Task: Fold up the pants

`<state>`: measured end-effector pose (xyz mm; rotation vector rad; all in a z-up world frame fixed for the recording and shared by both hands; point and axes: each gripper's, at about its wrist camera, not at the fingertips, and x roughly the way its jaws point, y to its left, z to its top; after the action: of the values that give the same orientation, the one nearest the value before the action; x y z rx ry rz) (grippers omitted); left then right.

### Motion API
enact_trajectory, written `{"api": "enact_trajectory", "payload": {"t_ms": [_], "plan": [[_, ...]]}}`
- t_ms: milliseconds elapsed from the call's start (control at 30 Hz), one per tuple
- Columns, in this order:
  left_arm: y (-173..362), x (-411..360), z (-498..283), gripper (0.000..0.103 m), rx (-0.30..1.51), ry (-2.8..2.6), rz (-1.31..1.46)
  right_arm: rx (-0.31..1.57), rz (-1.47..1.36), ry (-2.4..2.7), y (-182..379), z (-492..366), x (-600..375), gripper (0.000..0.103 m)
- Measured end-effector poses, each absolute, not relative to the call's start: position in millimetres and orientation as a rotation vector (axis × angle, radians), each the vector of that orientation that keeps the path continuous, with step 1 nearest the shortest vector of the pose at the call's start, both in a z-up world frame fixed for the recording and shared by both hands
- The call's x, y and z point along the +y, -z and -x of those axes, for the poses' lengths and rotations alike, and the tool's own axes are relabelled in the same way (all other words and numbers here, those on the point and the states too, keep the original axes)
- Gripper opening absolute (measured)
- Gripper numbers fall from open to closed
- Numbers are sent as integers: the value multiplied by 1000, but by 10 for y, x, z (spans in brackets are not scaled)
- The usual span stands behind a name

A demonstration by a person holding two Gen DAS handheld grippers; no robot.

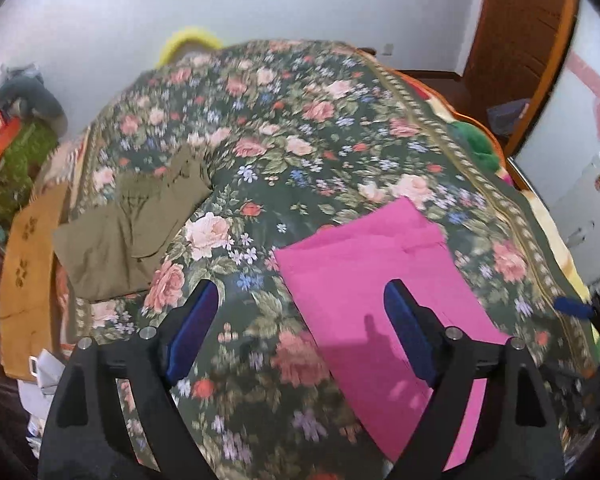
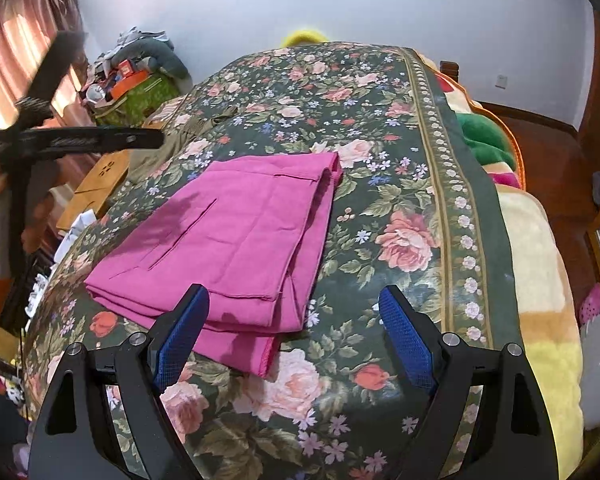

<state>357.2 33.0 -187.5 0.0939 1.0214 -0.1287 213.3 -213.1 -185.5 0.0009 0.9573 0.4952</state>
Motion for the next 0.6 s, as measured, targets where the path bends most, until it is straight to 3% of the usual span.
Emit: {"api": "enact_trajectory", "payload": {"t_ms": [500, 600], "plan": [[2879, 10, -4350, 86, 1228, 105, -237, 989, -28, -430, 1957, -2361, -2170, 85], [2916, -18, -4247, 96, 1163, 94, -343, 989, -17, -436, 1957, -2374, -2147, 85]]}}
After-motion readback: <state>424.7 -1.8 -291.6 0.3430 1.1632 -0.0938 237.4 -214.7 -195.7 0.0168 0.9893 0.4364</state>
